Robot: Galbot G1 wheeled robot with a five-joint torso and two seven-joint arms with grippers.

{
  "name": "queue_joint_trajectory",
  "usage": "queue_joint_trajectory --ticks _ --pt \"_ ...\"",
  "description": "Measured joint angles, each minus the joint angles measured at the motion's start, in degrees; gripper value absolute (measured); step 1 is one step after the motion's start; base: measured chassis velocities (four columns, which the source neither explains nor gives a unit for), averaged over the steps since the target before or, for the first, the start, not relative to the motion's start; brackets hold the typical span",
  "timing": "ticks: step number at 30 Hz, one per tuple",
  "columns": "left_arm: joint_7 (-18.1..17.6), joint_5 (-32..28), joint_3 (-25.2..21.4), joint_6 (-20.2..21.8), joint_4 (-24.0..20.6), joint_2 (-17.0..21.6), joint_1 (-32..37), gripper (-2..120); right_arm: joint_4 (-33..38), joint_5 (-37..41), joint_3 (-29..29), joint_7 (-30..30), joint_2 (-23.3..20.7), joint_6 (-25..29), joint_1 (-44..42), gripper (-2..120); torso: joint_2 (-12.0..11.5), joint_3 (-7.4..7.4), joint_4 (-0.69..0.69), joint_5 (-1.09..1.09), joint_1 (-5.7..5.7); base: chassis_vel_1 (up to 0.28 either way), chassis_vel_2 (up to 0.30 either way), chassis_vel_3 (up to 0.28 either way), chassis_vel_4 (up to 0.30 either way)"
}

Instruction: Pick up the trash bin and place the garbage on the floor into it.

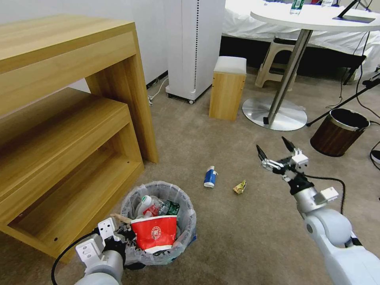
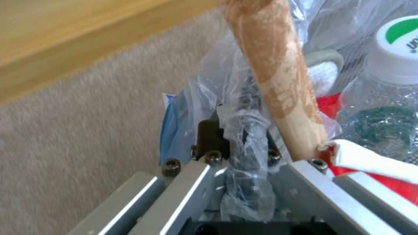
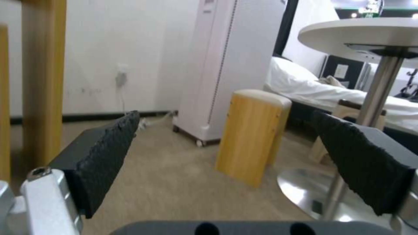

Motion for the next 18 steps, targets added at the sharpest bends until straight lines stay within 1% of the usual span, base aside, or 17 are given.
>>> queue_joint_trajectory --ticks 2,9,12,14,18 --pt "-1.63 -2.77 -1.10 1.12 -0.65 0.66 -0.24 0 -0.06 -2.00 0.14 -0.01 0.73 0.50 -0.96 100 0.00 0.00 0.00 0.00 0.00 0.000 0.000 0.000 0.000" --pt "-3.18 -6.69 -3.39 2.26 -2.57 1.98 -0.81 0 -0.60 -5.96 -0.52 0.35 2.59 1.35 -2.50 100 0.00 0.00 0.01 0.00 0.00 0.000 0.000 0.000 0.000" --pt "-3.19 -6.78 -3.64 2.37 -2.75 2.15 -0.90 0 -0.82 -6.52 -0.63 0.36 2.84 1.59 -2.85 100 0.00 0.00 0.01 0.00 0.00 0.000 0.000 0.000 0.000" --pt "-2.02 -5.22 -4.19 2.20 -2.69 2.35 -1.06 0 -1.24 -6.55 -0.80 0.05 3.03 1.86 -3.63 100 0.00 0.00 0.01 0.00 0.00 0.000 0.000 0.000 0.000" --pt "-1.68 -4.94 -4.20 1.92 -2.47 2.33 -1.22 0 -1.75 -5.75 -1.02 -0.21 3.07 1.88 -3.99 100 0.00 0.00 0.01 0.00 0.00 0.000 0.000 0.000 0.000"
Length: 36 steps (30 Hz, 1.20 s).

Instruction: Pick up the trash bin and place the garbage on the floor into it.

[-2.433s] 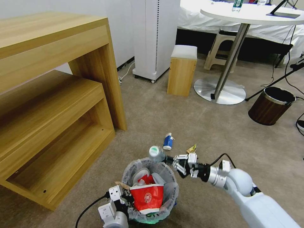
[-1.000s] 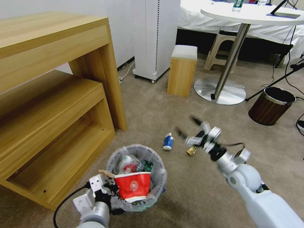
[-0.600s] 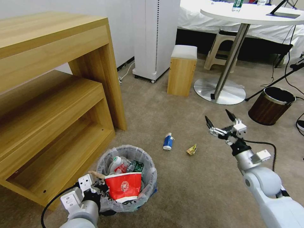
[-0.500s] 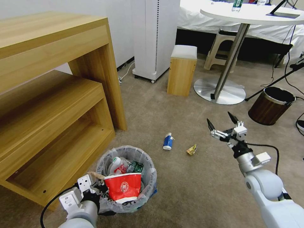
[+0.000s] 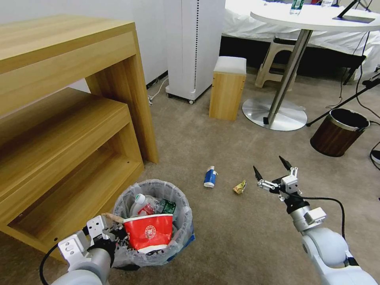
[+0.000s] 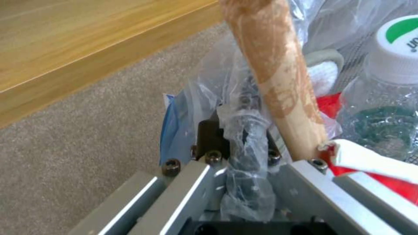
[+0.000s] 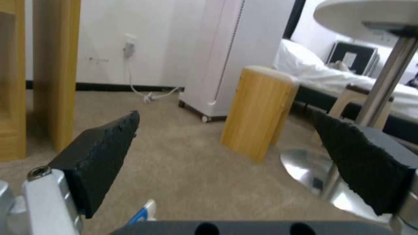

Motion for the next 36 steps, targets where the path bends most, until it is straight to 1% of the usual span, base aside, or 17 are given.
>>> queue_joint_trajectory --ticks 7,17,23,31,36 --pt "0.19 0.62 -0.48 -0.59 0.99 -0.07 -0.86 0 -1.66 2.33 -0.76 -0.01 0.47 0.12 -0.19 100 0.00 0.00 -0.01 0.00 0.00 0.000 0.000 0.000 0.000" --pt "0.81 1.37 -1.00 -1.09 1.69 -0.24 -1.00 0 -2.57 3.36 -1.64 -0.13 0.48 0.48 0.63 100 0.00 -0.01 0.00 0.00 -0.01 -0.017 0.016 0.014 -0.022" --pt "0.94 1.87 -0.69 -1.19 1.82 -0.57 -1.04 0 -3.74 3.68 -2.31 -0.14 0.42 0.94 1.39 100 0.00 0.00 0.00 0.02 0.00 -0.134 0.148 0.147 -0.147" --pt "1.14 2.06 -0.86 -1.38 1.90 -0.60 -0.78 0 -5.89 3.83 -3.84 0.14 1.05 1.91 2.62 100 0.00 0.02 0.01 0.00 0.00 -0.219 0.218 0.219 -0.217" --pt "1.26 2.10 -0.76 -1.44 1.90 -0.62 -0.60 0 -6.58 3.31 -4.39 0.44 1.30 1.63 3.14 100 -0.01 0.03 0.01 0.01 0.01 -0.079 0.073 0.048 -0.048"
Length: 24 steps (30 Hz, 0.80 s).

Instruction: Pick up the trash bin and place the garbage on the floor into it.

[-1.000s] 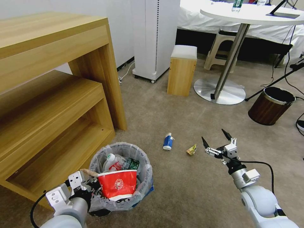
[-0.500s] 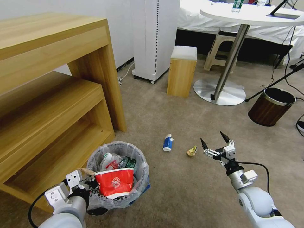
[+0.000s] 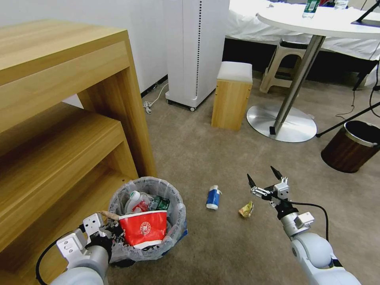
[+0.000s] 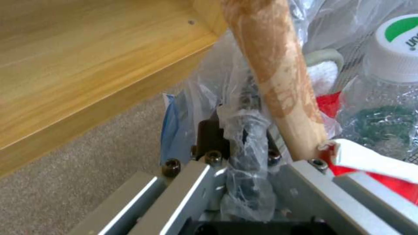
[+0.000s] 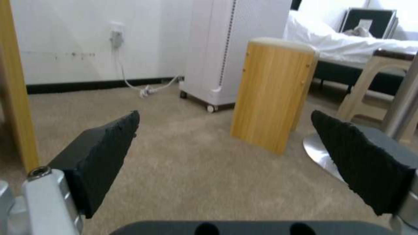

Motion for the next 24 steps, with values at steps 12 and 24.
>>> queue_joint_trajectory --ticks 12,24 --pt "0.38 2.06 1.59 -0.48 0.21 -0.43 0.49 0 -3.66 7.47 -3.33 1.03 0.78 -10.48 2.23 100 0.00 -0.03 -0.02 -0.01 -0.01 0.012 -0.013 -0.011 0.008" --pt "1.00 4.62 3.21 -1.09 -0.38 -1.36 1.91 0 -13.04 15.70 -4.91 0.69 5.95 -36.69 13.86 100 0.00 -0.03 -0.01 -0.01 -0.01 0.000 0.000 0.000 0.000"
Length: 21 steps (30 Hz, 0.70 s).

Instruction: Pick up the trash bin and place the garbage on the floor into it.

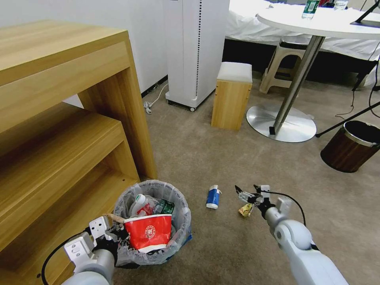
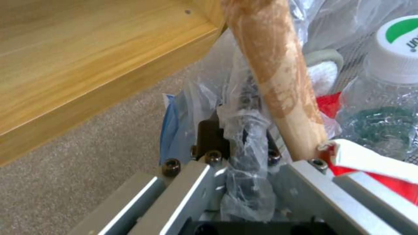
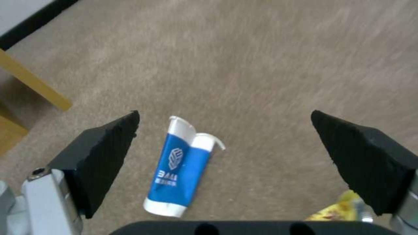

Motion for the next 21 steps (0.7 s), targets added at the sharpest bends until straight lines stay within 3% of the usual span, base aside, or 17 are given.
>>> queue_joint_trajectory --ticks 4,14,21 --pt "0.07 0.92 0.51 -0.28 -0.42 -0.47 0.78 0 -6.76 3.07 -1.48 1.24 3.85 -4.35 6.11 100 0.00 0.00 0.00 0.00 0.00 0.000 0.000 0.000 0.000" --pt "0.11 2.09 1.10 -0.52 -0.97 -0.91 1.44 0 -15.52 2.79 -2.79 5.06 8.33 -7.71 11.98 100 -0.01 0.00 0.00 0.00 0.00 0.000 0.000 0.000 0.000" --pt "0.20 2.83 1.45 -0.74 -0.77 -1.26 1.47 0 -24.12 -0.52 -2.28 5.38 12.27 -7.56 16.67 79 0.00 0.00 0.00 -0.01 0.00 0.000 0.000 0.000 0.000"
